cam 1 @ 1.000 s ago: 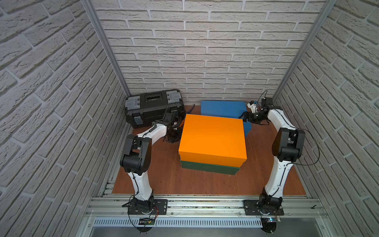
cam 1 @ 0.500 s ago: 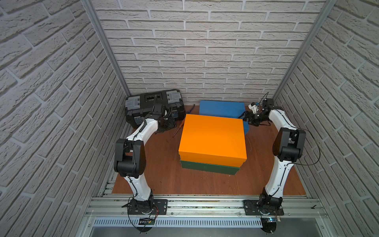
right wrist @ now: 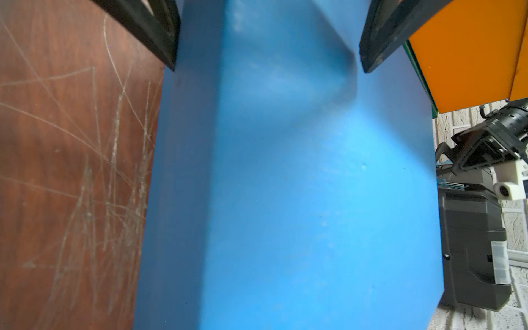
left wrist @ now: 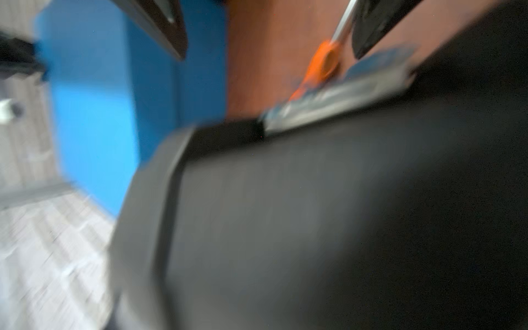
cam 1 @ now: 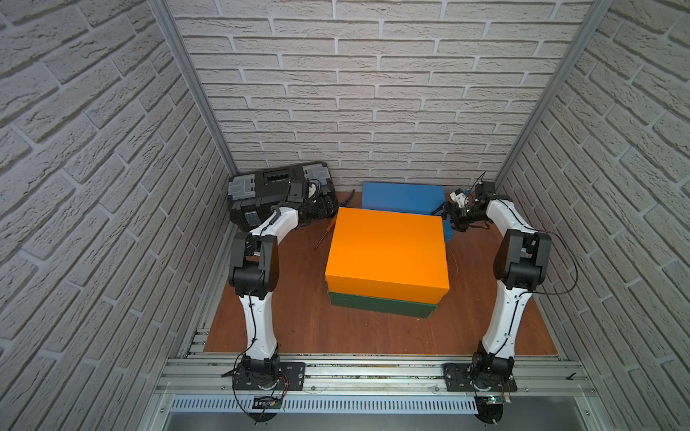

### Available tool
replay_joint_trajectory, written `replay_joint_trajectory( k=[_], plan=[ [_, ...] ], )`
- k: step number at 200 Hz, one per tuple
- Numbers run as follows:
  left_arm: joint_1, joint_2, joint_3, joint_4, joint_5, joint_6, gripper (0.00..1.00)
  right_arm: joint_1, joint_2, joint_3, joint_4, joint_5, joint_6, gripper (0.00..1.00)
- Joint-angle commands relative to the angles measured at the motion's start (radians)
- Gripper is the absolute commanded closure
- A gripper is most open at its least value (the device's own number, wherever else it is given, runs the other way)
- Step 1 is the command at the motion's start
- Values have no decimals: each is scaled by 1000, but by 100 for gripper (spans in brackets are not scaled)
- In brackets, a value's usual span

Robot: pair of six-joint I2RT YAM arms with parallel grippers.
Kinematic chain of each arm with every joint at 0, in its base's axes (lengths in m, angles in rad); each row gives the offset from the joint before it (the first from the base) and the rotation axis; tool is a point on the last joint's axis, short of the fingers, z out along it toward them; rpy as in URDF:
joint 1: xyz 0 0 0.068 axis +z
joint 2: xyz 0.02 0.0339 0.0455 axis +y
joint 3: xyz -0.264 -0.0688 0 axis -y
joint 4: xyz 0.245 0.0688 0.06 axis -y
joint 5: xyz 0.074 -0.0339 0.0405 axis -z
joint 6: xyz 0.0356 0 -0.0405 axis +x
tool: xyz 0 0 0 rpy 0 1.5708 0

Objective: Stack the shoeboxes
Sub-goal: Pick up the shoebox from the center of the board.

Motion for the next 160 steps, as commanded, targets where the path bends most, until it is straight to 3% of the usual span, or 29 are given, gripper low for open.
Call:
replay_joint_trajectory(
  k=[1,60,121,160],
  plan=[
    [-18,65,27,140,69,-99,2,36,4,37,10,-38,20,6],
    [-51,124,-20,318,110,-241,2,60,-1,60,-5,-30,34,6],
    [-96,149,-28,330,127,-343,5,78,-7,44,30,-43,52,6],
    [-124,87,-41,283,74,-327,6,79,-45,-13,86,-48,53,6]
  ],
)
